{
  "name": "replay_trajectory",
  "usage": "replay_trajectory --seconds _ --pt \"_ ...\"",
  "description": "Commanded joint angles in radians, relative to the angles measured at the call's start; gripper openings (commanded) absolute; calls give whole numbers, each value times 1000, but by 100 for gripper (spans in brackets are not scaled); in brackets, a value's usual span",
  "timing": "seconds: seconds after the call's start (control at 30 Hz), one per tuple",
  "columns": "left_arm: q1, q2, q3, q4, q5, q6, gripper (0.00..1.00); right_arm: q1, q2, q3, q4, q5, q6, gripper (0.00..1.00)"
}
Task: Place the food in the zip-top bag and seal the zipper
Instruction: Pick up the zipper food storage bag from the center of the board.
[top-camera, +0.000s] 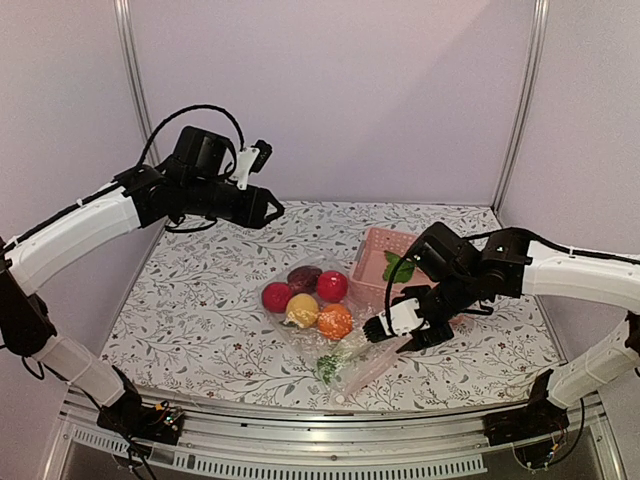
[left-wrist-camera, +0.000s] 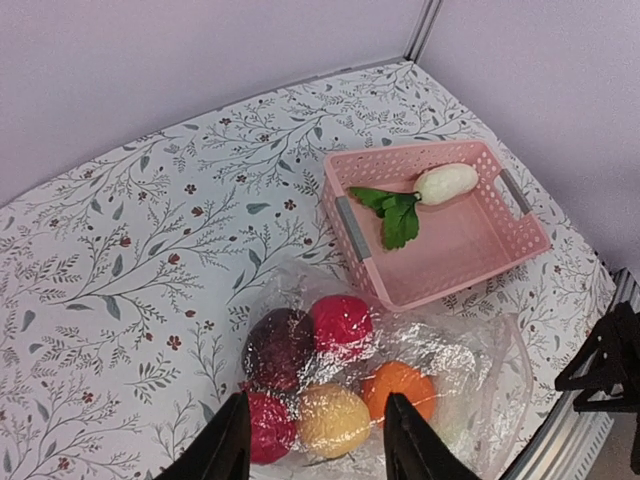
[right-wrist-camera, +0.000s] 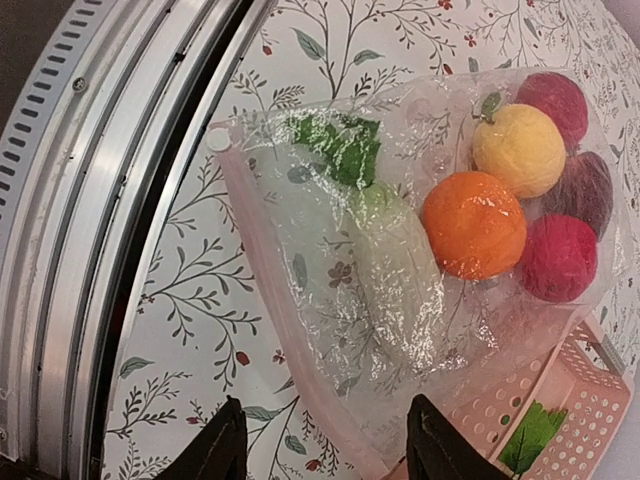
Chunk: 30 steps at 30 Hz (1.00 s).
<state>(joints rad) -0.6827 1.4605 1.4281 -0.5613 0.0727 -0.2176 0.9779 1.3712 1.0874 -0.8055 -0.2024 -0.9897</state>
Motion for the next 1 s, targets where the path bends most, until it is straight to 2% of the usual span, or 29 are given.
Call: replay_trajectory --seconds 0.0,0.17,0.27,0.63,0.8,0.87,0.97 --pt "-21 26 2 51 -64 -27 45 84 -42 -113 162 179 -25 54" --pt "-21 28 12 52 -70 -46 45 168 -43 -235 345 382 -47 54" --pt "-24 18 8 55 -70 -62 45 186 -30 -268 408 435 -58 54" --pt "-38 -12 30 50 -70 -64 46 214 17 -395 638 508 -115 55" --pt "-40 -29 24 47 -70 -62 46 225 21 -398 704 527 -133 50" --pt "-43 -33 18 47 -70 -60 46 225 19 -393 725 532 -146 45" --pt "-49 -39 6 45 -70 -55 46 226 28 -347 712 517 -144 17"
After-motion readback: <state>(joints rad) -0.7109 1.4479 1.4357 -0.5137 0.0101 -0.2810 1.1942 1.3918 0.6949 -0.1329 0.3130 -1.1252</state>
